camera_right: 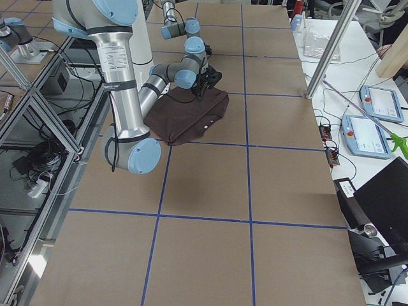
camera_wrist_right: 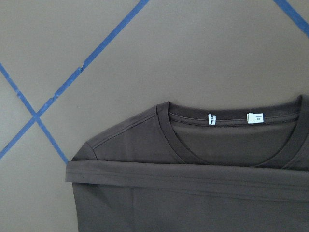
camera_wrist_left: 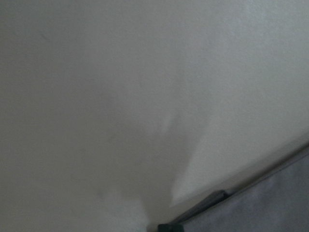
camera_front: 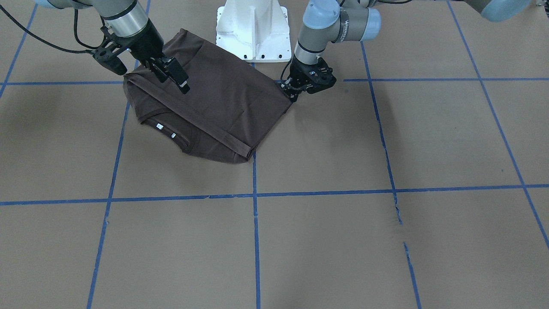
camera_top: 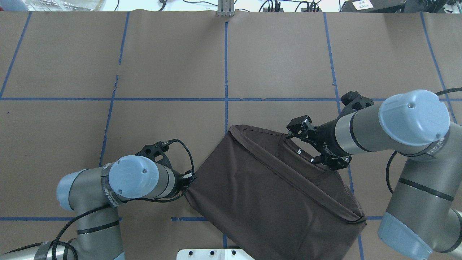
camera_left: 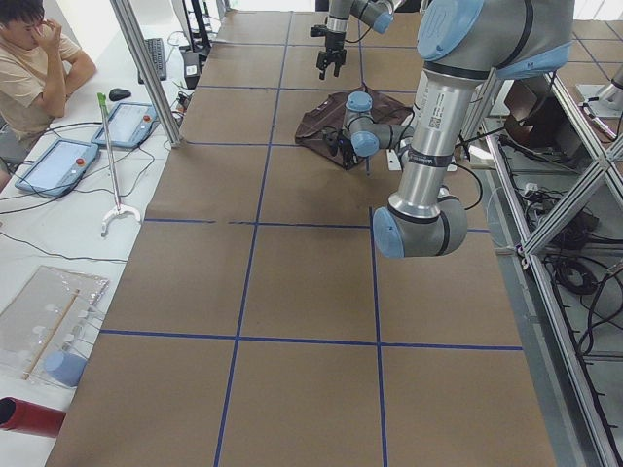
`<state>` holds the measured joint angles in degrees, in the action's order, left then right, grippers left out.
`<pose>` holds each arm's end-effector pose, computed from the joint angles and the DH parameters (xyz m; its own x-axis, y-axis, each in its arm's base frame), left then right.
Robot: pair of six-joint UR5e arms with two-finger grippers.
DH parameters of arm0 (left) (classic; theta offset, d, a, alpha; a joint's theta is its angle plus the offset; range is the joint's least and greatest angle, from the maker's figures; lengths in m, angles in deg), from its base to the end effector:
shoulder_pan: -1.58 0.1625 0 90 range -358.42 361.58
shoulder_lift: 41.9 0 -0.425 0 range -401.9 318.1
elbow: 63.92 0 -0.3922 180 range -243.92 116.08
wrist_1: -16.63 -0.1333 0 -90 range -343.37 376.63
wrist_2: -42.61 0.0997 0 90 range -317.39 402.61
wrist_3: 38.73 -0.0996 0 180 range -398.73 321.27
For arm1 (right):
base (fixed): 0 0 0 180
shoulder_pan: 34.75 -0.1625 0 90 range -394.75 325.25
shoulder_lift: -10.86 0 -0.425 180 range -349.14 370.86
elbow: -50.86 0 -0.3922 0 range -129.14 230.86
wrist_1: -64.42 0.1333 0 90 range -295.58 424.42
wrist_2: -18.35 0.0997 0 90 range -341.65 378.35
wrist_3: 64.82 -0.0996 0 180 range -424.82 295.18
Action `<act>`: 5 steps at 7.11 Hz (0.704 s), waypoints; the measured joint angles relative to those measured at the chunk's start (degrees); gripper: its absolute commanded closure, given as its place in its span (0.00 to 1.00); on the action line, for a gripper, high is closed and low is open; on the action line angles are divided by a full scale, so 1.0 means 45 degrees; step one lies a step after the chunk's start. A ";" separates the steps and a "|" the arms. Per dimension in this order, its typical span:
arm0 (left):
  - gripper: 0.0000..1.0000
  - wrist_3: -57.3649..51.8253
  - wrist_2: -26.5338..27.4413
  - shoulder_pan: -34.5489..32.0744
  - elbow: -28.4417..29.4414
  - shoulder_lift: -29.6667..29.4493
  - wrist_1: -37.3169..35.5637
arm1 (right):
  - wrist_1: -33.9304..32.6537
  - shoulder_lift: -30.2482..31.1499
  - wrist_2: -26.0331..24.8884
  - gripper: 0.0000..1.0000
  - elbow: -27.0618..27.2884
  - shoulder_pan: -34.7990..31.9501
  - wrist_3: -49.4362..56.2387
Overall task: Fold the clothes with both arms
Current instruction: 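Fold the collar edge over with the right gripper while the left holds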
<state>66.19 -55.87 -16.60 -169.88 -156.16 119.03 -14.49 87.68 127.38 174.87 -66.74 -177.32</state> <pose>0.5453 -0.3039 0.2773 0.5066 -0.4344 -0.7448 0.3391 0.8946 -0.2911 -0.3672 -0.3482 0.2533 0.3103 0.6204 0.7203 -0.4160 0.7699 -0.4839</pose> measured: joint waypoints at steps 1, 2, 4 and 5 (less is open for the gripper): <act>1.00 -0.0623 -0.0006 -0.0533 -0.0029 -0.0051 -0.0118 | 0.0008 -0.0083 -0.0258 0.00 0.0000 0.0007 -0.0028; 1.00 -0.1369 -0.0035 -0.1321 0.0076 -0.0175 -0.0104 | 0.0012 -0.0168 -0.0629 0.00 0.0000 0.0030 -0.0051; 1.00 -0.1736 -0.0066 -0.3322 0.2142 -0.1687 0.1099 | 0.0021 -0.0356 -0.1155 0.00 -0.0001 0.0072 -0.0076; 1.00 -0.1446 -0.0069 -0.4014 0.4605 -0.2897 0.2894 | 0.0100 -0.0444 -0.1352 0.00 -0.0012 0.0095 -0.0073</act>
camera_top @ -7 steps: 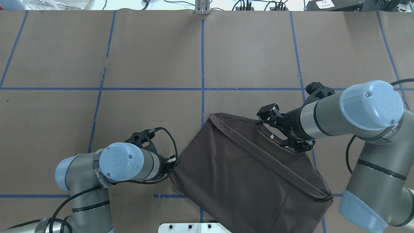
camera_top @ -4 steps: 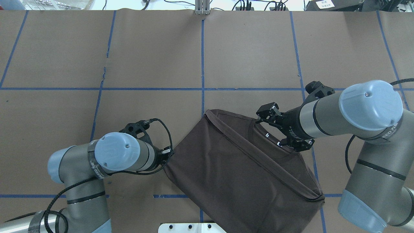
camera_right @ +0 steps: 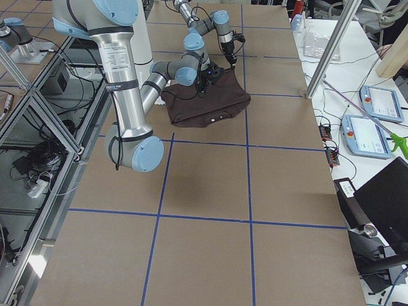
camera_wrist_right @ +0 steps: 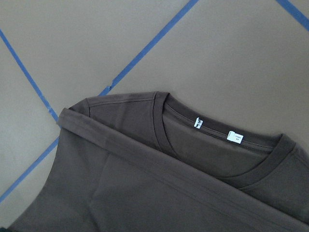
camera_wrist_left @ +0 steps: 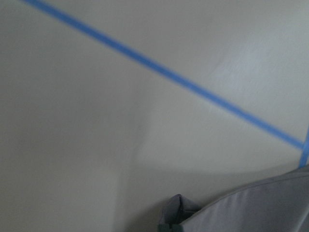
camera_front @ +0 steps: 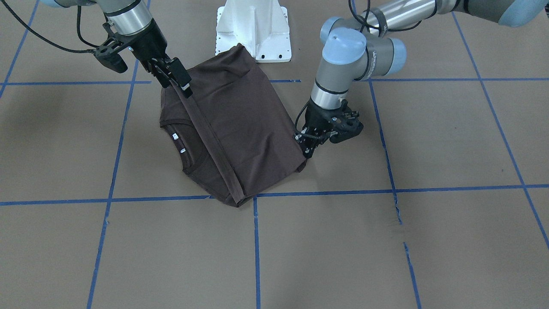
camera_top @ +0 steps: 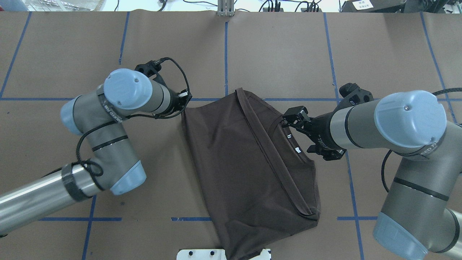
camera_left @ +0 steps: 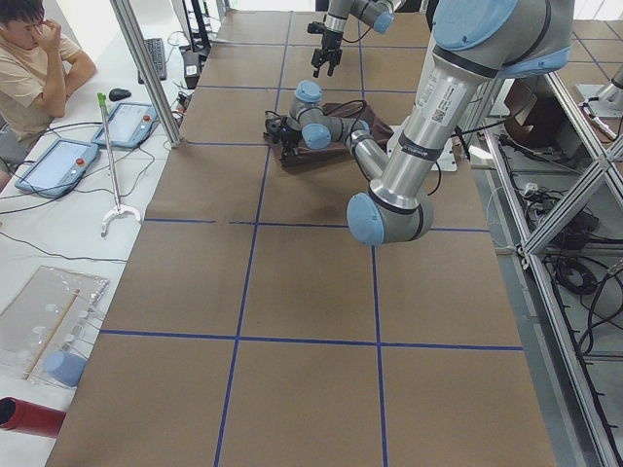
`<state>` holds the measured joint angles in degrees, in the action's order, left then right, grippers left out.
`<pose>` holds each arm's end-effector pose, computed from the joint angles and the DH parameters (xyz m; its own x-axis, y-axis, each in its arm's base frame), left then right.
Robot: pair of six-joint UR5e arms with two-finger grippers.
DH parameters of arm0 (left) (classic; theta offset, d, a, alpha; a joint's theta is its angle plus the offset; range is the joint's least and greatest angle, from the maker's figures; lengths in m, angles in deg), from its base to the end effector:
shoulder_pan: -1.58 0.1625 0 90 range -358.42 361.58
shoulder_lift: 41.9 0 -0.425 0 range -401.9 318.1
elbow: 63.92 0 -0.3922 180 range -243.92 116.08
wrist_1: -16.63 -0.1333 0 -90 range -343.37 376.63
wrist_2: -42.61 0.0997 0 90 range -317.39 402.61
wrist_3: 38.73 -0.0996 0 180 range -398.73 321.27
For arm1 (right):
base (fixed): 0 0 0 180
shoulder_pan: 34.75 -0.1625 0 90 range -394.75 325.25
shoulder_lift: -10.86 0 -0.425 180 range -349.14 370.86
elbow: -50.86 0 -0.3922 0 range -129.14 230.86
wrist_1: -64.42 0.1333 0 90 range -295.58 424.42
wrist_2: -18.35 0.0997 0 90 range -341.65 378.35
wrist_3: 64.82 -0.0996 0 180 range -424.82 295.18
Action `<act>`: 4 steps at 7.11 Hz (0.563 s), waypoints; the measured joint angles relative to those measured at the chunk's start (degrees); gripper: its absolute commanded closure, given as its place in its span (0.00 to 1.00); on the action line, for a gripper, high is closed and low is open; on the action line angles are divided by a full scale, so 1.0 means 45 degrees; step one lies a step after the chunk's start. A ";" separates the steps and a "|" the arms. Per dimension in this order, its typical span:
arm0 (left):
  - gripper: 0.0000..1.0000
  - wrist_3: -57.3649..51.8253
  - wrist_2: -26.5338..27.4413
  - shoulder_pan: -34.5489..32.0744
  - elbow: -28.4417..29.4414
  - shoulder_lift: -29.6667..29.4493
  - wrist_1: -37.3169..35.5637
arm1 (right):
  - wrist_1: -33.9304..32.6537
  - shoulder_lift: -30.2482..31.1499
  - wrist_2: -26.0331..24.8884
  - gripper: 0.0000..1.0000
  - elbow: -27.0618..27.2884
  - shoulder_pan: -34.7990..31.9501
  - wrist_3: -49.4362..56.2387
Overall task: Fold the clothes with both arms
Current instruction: 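Fold the collar edge over with the right gripper while the left holds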
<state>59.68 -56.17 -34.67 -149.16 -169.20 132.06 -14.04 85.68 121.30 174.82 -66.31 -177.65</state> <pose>0.5144 -0.5236 0.2573 0.3529 -0.4380 -0.8268 0.5374 0.8183 -0.2041 -0.3691 -0.3570 0.2367 0.2513 0.5981 0.7610 -0.4786 0.7602 -0.4394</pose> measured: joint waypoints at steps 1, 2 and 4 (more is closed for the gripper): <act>1.00 -0.0188 0.0000 -0.0609 0.2494 -0.1381 0.1318 | 0.0167 -0.0115 -0.0135 0.00 -0.0067 0.0027 0.0040; 0.67 -0.0590 -0.0016 -0.1109 0.4164 -0.2443 0.1954 | 0.0271 -0.0350 -0.0210 0.00 -0.0248 0.0065 0.0093; 0.63 -0.0937 -0.0085 -0.1530 0.4666 -0.2851 0.2413 | 0.0311 -0.0957 -0.0245 0.00 -0.0821 0.0269 0.0137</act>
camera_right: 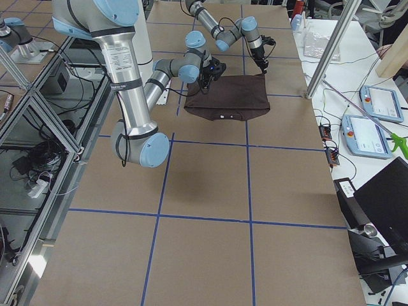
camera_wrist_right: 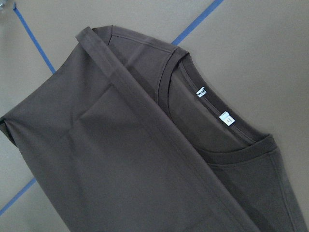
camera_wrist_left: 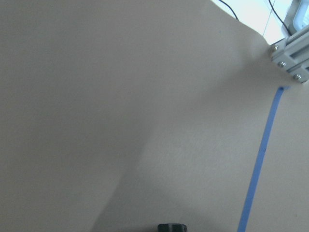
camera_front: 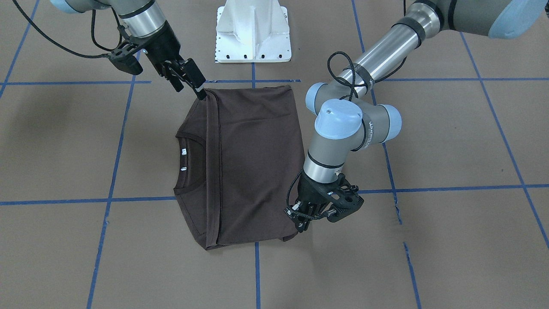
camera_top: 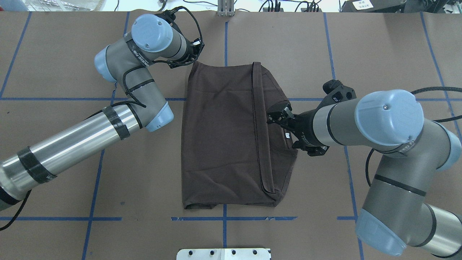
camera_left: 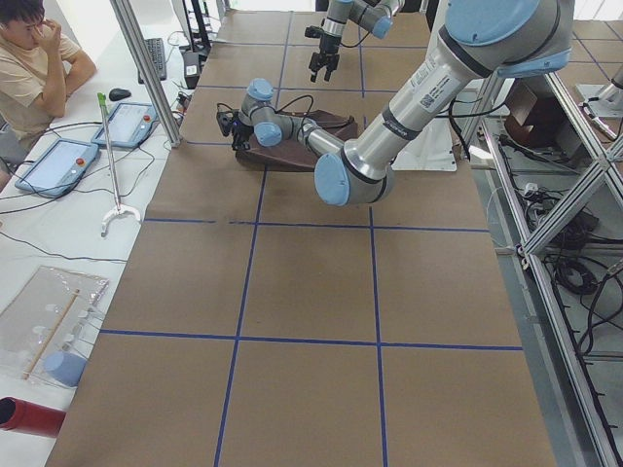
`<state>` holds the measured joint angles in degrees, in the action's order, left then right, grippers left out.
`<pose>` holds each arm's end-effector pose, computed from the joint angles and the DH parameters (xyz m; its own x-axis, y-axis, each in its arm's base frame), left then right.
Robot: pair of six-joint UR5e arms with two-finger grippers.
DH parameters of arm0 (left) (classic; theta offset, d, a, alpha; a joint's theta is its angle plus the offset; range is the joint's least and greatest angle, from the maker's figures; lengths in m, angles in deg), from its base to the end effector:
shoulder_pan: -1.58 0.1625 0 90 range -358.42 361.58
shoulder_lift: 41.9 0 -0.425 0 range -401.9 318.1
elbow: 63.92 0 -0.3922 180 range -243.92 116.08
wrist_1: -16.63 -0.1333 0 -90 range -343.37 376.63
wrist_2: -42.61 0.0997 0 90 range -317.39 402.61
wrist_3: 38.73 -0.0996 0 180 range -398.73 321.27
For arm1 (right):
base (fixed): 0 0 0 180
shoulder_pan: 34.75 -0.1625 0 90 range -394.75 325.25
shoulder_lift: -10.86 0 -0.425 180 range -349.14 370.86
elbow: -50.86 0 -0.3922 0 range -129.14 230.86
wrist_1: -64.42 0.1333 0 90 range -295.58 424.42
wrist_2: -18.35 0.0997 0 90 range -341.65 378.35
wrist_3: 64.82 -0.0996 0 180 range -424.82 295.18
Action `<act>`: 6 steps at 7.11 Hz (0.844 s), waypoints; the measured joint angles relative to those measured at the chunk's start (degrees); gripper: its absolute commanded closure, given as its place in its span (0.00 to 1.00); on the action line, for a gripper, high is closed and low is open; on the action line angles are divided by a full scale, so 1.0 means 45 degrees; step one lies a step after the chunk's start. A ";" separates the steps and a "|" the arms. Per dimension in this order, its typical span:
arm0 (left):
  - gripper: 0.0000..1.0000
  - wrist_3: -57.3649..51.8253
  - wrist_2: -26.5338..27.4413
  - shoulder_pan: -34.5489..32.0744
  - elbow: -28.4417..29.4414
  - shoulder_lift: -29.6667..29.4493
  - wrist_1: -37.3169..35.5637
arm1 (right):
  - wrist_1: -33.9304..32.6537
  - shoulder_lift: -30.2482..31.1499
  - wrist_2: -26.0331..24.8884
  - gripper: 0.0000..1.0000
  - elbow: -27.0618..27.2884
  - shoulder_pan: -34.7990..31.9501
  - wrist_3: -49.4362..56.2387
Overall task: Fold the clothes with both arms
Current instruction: 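Fold the collar edge over with the right gripper while the left holds, then release the folded edge and draw the right gripper back toward the robot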
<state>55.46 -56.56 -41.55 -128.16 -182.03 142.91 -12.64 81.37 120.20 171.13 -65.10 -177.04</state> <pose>0.5167 -0.6449 0.2344 0.3148 -0.3938 -0.8636 0.5981 0.7888 -0.1416 -0.3982 -0.3639 0.2199 0.2389 0.5688 0.7870 -0.4617 0.7796 -0.4232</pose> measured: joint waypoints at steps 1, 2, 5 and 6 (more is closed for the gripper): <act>0.63 -0.0046 -0.0026 -0.0019 -0.1212 0.0749 0.0096 | 0.0000 -0.0184 -0.0099 0.00 -0.0345 0.0224 0.0020; 0.62 -0.0080 -0.0239 -0.0014 -0.3087 0.1984 0.0197 | -0.0034 -0.0343 -0.0395 0.00 -0.0803 0.0726 0.0150; 0.61 -0.0111 -0.1203 -0.0034 -0.5529 0.3620 0.0204 | -0.1506 -0.0915 -0.2025 0.00 -0.1842 0.2691 0.3859; 0.60 -0.0112 -0.1245 -0.0032 -0.5609 0.3688 0.0189 | -0.2080 -0.1096 -0.2305 0.00 -0.2015 0.3037 0.4981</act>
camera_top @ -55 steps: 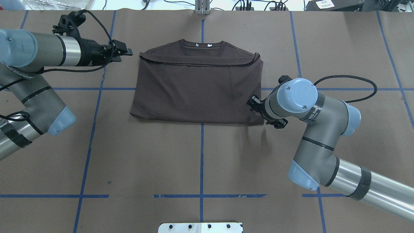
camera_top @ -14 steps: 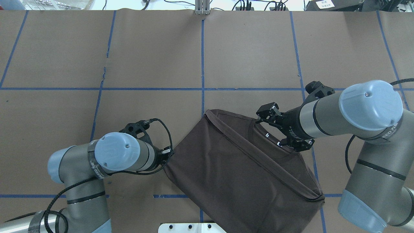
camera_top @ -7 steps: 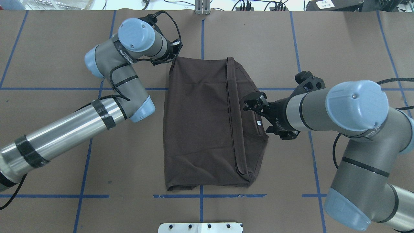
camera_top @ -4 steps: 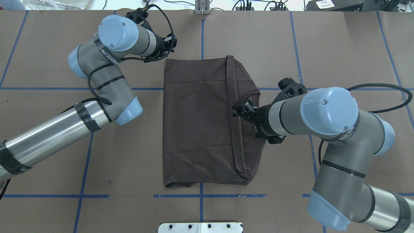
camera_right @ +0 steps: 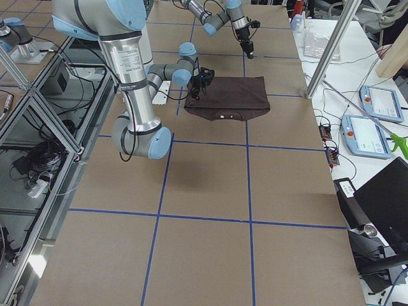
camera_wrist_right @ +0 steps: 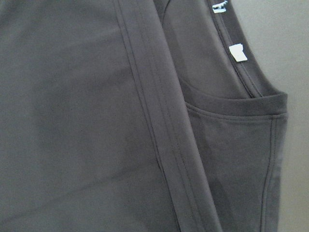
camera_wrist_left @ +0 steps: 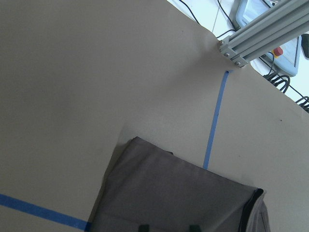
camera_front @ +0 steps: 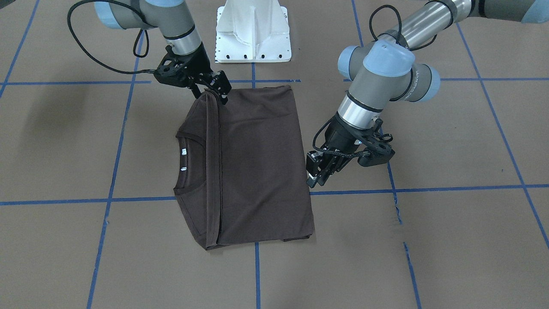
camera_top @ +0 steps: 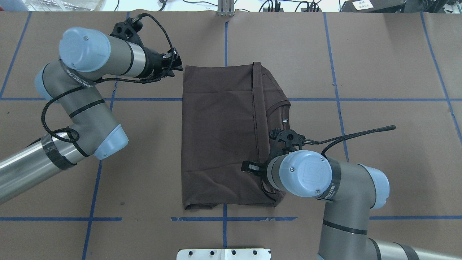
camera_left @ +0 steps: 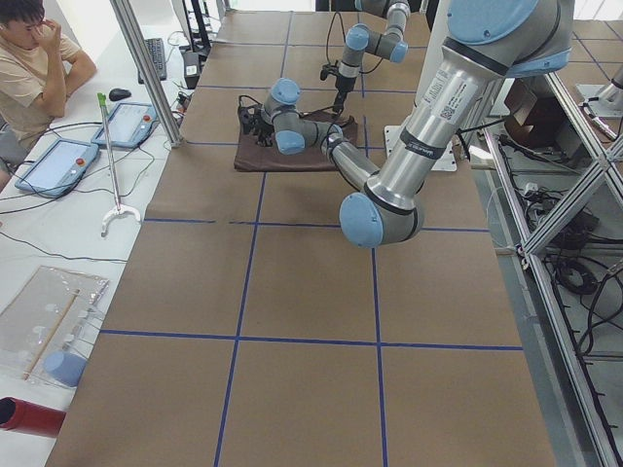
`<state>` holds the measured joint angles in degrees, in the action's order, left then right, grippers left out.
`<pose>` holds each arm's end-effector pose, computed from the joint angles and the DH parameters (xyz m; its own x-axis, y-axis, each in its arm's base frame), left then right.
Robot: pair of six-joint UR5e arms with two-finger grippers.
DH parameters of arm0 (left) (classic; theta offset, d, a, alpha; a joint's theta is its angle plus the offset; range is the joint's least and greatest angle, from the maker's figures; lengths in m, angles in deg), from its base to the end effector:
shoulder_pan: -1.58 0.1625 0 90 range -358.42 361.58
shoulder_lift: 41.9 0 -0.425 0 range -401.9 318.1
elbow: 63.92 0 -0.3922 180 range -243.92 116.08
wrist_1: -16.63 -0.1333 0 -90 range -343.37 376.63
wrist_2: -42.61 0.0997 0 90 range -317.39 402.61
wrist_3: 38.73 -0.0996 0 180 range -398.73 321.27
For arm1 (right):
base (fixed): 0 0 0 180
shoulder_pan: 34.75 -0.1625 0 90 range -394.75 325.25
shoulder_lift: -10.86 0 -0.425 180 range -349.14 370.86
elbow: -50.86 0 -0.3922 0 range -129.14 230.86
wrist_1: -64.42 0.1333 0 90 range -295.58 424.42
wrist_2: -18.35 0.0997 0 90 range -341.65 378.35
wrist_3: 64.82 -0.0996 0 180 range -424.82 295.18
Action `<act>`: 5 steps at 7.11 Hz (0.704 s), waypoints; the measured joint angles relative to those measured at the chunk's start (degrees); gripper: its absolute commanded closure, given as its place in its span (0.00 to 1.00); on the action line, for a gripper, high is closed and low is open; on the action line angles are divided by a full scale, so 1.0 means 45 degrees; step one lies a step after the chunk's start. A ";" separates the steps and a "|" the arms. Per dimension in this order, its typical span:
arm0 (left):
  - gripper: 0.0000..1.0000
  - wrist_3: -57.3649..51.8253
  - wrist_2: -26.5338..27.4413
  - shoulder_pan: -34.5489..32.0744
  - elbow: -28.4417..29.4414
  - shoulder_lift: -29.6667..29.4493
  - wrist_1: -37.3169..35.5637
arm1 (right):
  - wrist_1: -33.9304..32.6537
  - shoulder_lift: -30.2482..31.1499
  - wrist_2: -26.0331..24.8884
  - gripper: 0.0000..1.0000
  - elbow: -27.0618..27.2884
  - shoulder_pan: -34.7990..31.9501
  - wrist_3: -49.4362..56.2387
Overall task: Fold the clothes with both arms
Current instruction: 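Release the folded edge and draw the right gripper back toward the robot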
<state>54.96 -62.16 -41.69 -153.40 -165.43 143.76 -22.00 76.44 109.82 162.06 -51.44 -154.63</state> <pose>0.4271 -0.5502 0.2421 0.2154 -0.2883 -0.9330 0.5031 0.8516 -0.1470 -0.5281 -0.2948 0.2588 0.6268 0.1845 0.7570 -0.2664 0.9638 -0.0143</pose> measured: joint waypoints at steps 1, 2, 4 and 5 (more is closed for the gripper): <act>0.60 0.0000 -0.0012 0.0004 -0.0018 0.0040 -0.0006 | -0.0273 -0.0043 -0.0100 0.00 -0.0218 0.0211 0.0771; 0.60 0.0000 -0.0007 0.0020 -0.0015 0.0151 0.0013 | -0.0523 -0.0041 -0.0130 0.00 -0.0439 0.0351 0.1510; 0.60 -0.0001 0.0029 0.0053 -0.0005 0.0379 0.0076 | -0.0972 -0.0012 -0.0121 0.00 -0.0610 0.0492 0.2568; 0.60 -0.0001 0.0037 0.0060 -0.0010 0.0408 0.0084 | -0.1118 0.0011 -0.0106 0.00 -0.0635 0.0525 0.2760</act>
<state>54.96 -62.00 -41.43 -153.45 -163.60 144.14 -27.03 76.49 109.35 159.20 -49.07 -142.21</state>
